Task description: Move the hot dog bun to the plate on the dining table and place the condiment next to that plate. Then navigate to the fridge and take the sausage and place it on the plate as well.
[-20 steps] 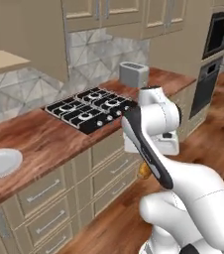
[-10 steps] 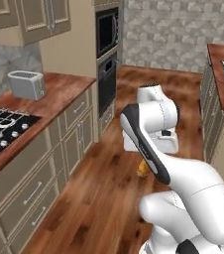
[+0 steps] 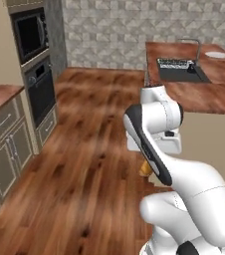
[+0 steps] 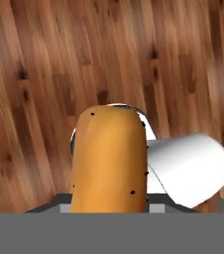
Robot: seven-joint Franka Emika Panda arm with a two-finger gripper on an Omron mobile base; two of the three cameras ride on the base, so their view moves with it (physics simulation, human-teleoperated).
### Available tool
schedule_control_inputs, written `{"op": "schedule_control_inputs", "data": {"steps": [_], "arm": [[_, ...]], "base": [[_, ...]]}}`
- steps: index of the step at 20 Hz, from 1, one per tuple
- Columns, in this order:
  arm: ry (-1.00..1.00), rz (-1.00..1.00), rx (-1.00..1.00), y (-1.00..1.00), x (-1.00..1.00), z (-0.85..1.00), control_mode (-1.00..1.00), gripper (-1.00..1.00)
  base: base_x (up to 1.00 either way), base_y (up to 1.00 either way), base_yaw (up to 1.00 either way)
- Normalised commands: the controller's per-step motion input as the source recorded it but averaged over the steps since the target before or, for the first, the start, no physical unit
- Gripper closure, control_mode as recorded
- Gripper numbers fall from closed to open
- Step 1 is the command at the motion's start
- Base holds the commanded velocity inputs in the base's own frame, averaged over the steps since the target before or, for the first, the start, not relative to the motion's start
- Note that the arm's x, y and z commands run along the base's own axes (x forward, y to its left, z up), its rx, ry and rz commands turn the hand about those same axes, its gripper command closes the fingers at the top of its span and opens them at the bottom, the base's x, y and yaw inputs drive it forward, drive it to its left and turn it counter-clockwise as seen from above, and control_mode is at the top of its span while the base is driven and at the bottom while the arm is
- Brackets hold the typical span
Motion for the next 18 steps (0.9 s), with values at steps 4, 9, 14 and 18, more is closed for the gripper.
{"op": "schedule_control_inputs", "data": {"steps": [4,9,14,18], "arm": [[0.0,0.0,0.0,0.0,0.0,0.0,1.0,1.0],[0.0,0.0,0.0,0.0,0.0,0.0,1.0,1.0],[0.0,0.0,0.0,0.0,0.0,0.0,1.0,1.0],[0.0,0.0,0.0,0.0,0.0,0.0,1.0,1.0]], "base": [[0.73,-1.0,-0.13],[0.57,-1.0,-0.13],[0.08,-1.0,-0.09],[0.01,-1.0,-0.07]]}}
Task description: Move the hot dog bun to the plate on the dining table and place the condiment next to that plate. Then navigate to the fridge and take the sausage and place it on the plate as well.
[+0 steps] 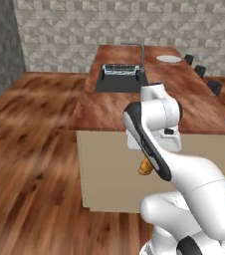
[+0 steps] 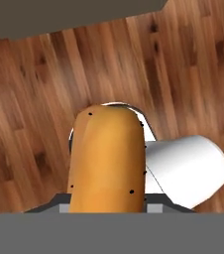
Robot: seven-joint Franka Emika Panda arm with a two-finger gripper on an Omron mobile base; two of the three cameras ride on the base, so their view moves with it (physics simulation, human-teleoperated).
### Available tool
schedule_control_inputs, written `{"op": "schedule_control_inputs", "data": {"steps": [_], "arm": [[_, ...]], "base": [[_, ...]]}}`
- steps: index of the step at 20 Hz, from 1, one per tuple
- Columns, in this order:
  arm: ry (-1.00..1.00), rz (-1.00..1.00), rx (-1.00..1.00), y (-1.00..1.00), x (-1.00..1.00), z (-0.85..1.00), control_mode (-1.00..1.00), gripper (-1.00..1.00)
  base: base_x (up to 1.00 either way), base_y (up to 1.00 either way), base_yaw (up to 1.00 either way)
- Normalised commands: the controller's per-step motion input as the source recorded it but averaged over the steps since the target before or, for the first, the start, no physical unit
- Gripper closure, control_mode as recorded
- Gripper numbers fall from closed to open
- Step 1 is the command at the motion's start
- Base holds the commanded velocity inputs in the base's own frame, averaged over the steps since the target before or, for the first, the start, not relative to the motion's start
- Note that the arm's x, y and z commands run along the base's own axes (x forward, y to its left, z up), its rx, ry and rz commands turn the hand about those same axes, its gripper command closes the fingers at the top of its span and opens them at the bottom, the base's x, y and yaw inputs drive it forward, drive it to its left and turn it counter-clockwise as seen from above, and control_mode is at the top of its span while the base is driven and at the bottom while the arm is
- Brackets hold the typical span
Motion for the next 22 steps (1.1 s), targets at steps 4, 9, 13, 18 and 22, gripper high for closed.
{"op": "schedule_control_inputs", "data": {"steps": [4,9,13,18,22], "arm": [[0.0,0.0,0.0,0.0,0.0,0.0,1.0,1.0],[0.0,0.0,0.0,0.0,0.0,0.0,1.0,1.0],[0.0,0.0,0.0,0.0,0.0,0.0,1.0,1.0],[0.0,0.0,0.0,0.0,0.0,0.0,1.0,1.0],[0.0,0.0,0.0,0.0,0.0,0.0,1.0,1.0]], "base": [[0.11,-1.0,-0.07],[0.22,-1.0,-0.06],[0.33,-1.0,-0.03],[0.38,-1.0,0.0],[0.32,-1.0,0.0]]}}
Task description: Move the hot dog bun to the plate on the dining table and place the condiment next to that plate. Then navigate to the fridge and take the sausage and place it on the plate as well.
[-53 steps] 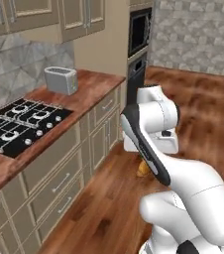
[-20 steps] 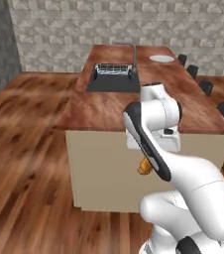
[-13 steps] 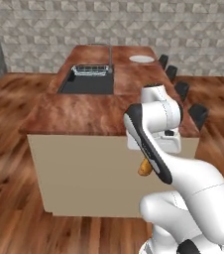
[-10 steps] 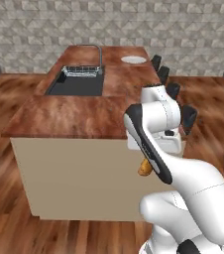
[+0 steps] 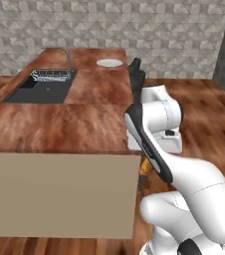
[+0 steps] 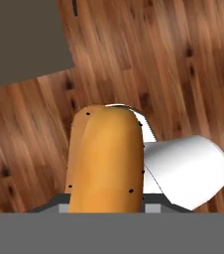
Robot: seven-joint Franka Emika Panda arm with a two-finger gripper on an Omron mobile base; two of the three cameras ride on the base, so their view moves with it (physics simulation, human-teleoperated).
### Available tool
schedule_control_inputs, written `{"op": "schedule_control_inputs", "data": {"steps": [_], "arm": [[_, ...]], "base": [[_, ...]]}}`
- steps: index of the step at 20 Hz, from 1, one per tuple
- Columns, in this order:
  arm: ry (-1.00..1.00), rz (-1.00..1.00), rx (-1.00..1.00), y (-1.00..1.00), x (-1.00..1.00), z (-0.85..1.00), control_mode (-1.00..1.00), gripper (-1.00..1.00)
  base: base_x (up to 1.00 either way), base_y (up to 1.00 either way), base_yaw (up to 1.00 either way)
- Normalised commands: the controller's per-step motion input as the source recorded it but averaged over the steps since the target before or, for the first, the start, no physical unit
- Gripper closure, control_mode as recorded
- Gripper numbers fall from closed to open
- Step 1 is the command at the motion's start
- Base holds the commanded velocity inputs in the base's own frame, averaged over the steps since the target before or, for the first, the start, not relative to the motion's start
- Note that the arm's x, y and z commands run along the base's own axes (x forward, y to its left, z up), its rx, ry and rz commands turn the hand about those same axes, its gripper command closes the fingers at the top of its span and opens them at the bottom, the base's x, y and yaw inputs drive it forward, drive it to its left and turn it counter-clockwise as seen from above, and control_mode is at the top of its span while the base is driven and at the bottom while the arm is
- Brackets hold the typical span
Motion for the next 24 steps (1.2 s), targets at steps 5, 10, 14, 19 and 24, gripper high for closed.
{"op": "schedule_control_inputs", "data": {"steps": [5,10,14,19,24], "arm": [[0.0,0.0,0.0,0.0,0.0,0.0,1.0,1.0],[0.0,0.0,0.0,0.0,0.0,0.0,1.0,1.0],[0.0,0.0,0.0,0.0,0.0,0.0,1.0,1.0],[0.0,0.0,0.0,0.0,0.0,0.0,1.0,1.0],[0.0,0.0,0.0,0.0,0.0,0.0,1.0,1.0]], "base": [[0.37,-1.0,0.07],[0.45,-1.0,0.16],[0.45,-1.0,0.23],[0.54,-1.0,0.3],[0.78,-0.96,0.38]]}}
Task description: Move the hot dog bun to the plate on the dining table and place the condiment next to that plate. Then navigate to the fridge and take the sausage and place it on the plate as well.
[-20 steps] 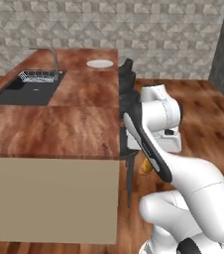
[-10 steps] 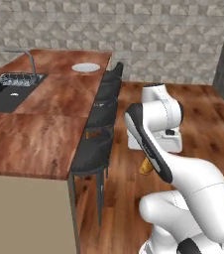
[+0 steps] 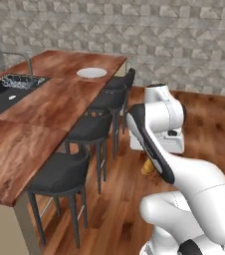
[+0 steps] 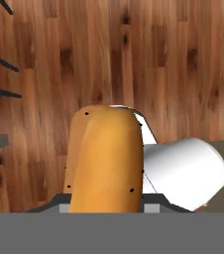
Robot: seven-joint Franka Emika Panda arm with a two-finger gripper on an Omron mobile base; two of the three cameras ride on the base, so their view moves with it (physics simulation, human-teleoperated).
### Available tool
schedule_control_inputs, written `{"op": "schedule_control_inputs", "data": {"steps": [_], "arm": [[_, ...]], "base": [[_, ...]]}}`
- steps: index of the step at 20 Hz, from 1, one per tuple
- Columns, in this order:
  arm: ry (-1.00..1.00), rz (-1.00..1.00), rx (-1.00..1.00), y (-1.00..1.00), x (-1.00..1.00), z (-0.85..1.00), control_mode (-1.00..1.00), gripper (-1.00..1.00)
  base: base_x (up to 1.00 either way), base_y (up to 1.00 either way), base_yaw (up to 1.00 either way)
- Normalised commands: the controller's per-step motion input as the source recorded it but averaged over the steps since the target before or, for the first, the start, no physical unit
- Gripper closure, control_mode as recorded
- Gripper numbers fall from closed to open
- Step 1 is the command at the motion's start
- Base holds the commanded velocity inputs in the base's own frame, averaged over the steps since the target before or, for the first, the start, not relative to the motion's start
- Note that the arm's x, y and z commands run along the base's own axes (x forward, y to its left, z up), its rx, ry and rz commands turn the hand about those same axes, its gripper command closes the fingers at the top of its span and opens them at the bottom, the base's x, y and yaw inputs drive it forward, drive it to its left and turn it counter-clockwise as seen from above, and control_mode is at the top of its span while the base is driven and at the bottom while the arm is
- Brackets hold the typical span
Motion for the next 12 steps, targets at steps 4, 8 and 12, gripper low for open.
{"op": "schedule_control_inputs", "data": {"steps": [4,8,12], "arm": [[0.0,0.0,0.0,0.0,0.0,0.0,1.0,1.0],[0.0,0.0,0.0,0.0,0.0,0.0,1.0,1.0],[0.0,0.0,0.0,0.0,0.0,0.0,1.0,1.0]], "base": [[0.86,-0.85,0.44],[0.87,-0.82,0.45],[0.86,-0.84,0.44]]}}
